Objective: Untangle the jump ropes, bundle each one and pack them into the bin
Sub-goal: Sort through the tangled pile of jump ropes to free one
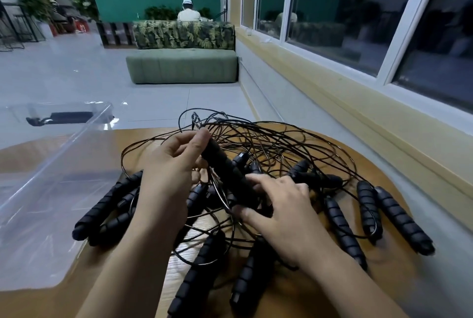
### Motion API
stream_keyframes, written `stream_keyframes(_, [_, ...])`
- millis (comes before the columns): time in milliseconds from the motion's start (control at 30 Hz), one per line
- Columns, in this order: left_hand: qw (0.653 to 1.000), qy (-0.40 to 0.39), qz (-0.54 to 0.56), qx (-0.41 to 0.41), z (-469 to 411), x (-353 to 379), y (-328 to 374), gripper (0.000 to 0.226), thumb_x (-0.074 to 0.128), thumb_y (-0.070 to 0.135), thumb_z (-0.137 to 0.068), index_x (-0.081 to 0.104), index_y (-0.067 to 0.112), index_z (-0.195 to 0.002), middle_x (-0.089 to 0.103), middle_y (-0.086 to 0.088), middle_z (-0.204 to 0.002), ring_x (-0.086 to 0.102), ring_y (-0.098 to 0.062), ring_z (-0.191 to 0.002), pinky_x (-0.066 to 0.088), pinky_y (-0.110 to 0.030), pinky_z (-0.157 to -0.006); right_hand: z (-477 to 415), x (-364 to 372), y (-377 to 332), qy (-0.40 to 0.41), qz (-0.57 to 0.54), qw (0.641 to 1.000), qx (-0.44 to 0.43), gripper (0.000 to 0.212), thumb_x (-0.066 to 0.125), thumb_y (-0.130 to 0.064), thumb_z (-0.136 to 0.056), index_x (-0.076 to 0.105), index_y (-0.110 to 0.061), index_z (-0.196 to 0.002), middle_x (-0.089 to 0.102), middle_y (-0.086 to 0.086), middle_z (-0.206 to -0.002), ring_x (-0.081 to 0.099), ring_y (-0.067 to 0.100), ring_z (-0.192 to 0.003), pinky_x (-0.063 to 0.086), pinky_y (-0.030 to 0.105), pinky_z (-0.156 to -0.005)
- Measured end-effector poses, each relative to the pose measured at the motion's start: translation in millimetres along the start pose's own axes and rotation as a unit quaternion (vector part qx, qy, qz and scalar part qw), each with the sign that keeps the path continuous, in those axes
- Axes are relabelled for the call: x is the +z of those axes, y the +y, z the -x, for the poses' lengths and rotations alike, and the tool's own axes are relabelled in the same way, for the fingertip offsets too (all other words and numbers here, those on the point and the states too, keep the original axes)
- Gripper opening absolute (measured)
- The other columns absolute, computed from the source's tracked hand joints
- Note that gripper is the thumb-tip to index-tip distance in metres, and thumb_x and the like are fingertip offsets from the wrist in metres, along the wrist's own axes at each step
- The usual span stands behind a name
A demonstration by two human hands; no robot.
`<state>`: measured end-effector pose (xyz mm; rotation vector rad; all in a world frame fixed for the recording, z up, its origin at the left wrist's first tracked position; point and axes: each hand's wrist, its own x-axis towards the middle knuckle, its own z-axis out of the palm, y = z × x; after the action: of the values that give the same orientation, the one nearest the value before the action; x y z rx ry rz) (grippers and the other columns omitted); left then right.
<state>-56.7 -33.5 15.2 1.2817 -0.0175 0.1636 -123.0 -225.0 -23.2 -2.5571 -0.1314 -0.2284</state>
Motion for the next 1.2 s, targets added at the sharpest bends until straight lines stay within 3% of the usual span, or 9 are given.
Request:
stream_keyframes(133, [0.998,-0.064,-0.004,-0.013,8,15,-5,0.032,0.075,0.046,-0.089,0.074,0.016,-0.102,0.057,-0.002,-0.067,0.043,-0.010,-0.051,0.034,-0.021,-0.047,2,1,1,0.089,-0.089,0.988,-0.091,0.065,0.069,-0.052,-0.091,0.046,-0.042,-0.151,0.063,-0.026,-0.128,0.057,-0.001,-0.121,0.040,0.030,-0.106])
stream_keyframes(233, [0.991,-0.100,-0.082,0.011,15,30,-16,0.025,0.076,0.037,-0.093,0.075,0.014,-0.105,0.068,-0.006,-0.075,0.055,-0.009,-0.053,0.044,-0.021,-0.049,4,-6,4,0.116,-0.247,0.955,-0.117,0.033,0.074,-0.030,-0.102,0.063,-0.021,-0.132,0.075,-0.015,-0.108,0.073,0.004,-0.104,0.058,0.033,-0.089])
stream_keyframes(433, [0.997,-0.063,-0.019,-0.045,13,35,-16,0.032,0.081,0.024,-0.092,0.060,0.011,-0.113,0.073,-0.011,-0.090,0.070,-0.019,-0.068,0.051,-0.023,-0.053,8,-36,31,0.034,-0.258,0.964,-0.057,0.050,0.073,0.000,-0.099,0.068,-0.035,-0.135,0.076,-0.012,-0.124,0.074,0.009,-0.114,0.059,0.030,-0.096])
stream_keyframes(533, [0.997,-0.061,-0.054,0.002,15,36,-16,0.028,0.078,0.023,-0.096,0.060,0.018,-0.118,0.076,-0.008,-0.092,0.072,-0.020,-0.072,0.056,-0.030,-0.060,13,-48,33,-0.045,-0.529,0.845,0.061,0.027,0.054,-0.020,-0.111,0.080,-0.023,-0.119,0.078,0.022,-0.115,0.076,0.035,-0.091,0.061,0.040,-0.071])
stream_keyframes(633, [0.988,-0.112,-0.098,0.028,20,39,-20,0.024,0.076,0.021,-0.097,0.064,0.023,-0.117,0.076,-0.003,-0.088,0.072,-0.017,-0.072,0.057,-0.031,-0.063,19,-49,29,-0.148,-0.622,0.762,0.100,0.047,0.047,-0.048,-0.112,0.076,-0.014,-0.129,0.071,0.035,-0.121,0.068,0.047,-0.097,0.054,0.049,-0.078])
stream_keyframes(800, [0.935,-0.166,-0.281,0.141,19,36,-32,0.023,0.063,0.032,-0.102,0.071,0.044,-0.120,0.069,0.014,-0.114,0.068,-0.005,-0.108,0.059,-0.038,-0.095,22,-31,25,-0.110,-0.487,0.861,0.097,0.027,0.063,-0.034,-0.106,0.069,-0.011,-0.118,0.069,0.012,-0.085,0.059,0.024,-0.063,0.045,0.033,-0.053])
stream_keyframes(967, [0.903,-0.188,-0.304,0.237,23,35,-30,0.035,0.045,0.023,-0.098,0.077,0.034,-0.106,0.050,0.014,-0.143,0.046,-0.015,-0.141,0.041,-0.039,-0.115,23,-37,21,-0.067,-0.516,0.851,0.074,0.020,0.064,-0.023,-0.105,0.070,-0.007,-0.116,0.074,0.013,-0.090,0.069,0.021,-0.079,0.057,0.029,-0.070])
stream_keyframes(1067, [0.897,-0.240,-0.283,0.238,19,31,-28,0.035,0.046,0.016,-0.091,0.073,0.023,-0.113,0.065,0.006,-0.134,0.055,-0.022,-0.135,0.045,-0.051,-0.111,24,-38,23,-0.053,-0.478,0.876,0.045,0.019,0.071,-0.028,-0.102,0.073,-0.015,-0.115,0.071,0.026,-0.099,0.067,0.025,-0.086,0.057,0.032,-0.076])
stream_keyframes(1200, [0.890,-0.244,-0.322,0.211,10,25,-29,0.022,0.060,0.016,-0.096,0.069,0.026,-0.113,0.074,0.011,-0.113,0.068,-0.010,-0.110,0.054,-0.033,-0.091,28,-43,23,-0.036,-0.437,0.899,0.001,0.021,0.082,-0.029,-0.094,0.076,-0.020,-0.112,0.072,0.005,-0.085,0.067,0.015,-0.079,0.056,0.030,-0.076])
